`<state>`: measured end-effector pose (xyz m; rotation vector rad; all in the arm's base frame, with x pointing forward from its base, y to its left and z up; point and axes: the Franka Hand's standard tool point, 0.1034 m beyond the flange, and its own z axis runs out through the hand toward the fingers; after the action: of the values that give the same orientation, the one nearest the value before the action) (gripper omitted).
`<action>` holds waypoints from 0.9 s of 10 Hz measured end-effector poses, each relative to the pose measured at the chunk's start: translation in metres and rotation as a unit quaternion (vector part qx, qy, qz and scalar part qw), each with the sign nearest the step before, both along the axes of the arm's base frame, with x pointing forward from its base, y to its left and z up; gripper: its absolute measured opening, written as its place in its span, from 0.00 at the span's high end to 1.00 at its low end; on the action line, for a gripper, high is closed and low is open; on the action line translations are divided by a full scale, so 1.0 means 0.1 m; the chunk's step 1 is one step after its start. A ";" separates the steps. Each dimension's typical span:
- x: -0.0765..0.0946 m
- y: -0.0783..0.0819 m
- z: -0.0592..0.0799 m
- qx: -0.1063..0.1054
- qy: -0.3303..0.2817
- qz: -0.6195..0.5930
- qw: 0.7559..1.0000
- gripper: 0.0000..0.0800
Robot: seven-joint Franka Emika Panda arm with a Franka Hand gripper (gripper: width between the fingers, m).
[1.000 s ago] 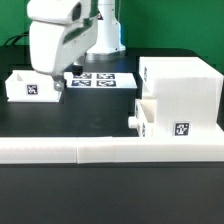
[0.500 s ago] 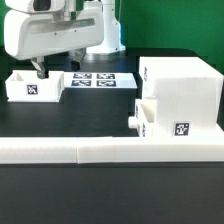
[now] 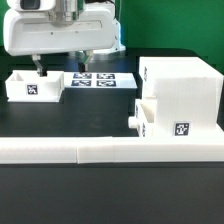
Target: Assemble drawer
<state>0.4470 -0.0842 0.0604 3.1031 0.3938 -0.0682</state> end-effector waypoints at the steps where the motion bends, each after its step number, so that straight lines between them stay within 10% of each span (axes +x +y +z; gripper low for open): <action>1: -0.12 0.00 -0.04 -0.002 0.005 -0.052 0.999 0.19; 9: -0.80 -0.09 -0.47 0.008 -0.005 -0.097 0.995 0.19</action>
Offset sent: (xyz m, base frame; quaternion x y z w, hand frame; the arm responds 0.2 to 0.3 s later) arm -0.0466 -0.0159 -0.0145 -0.0227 0.0194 0.0260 0.9992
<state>0.3674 -0.0931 0.0133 3.1449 0.0917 -0.0502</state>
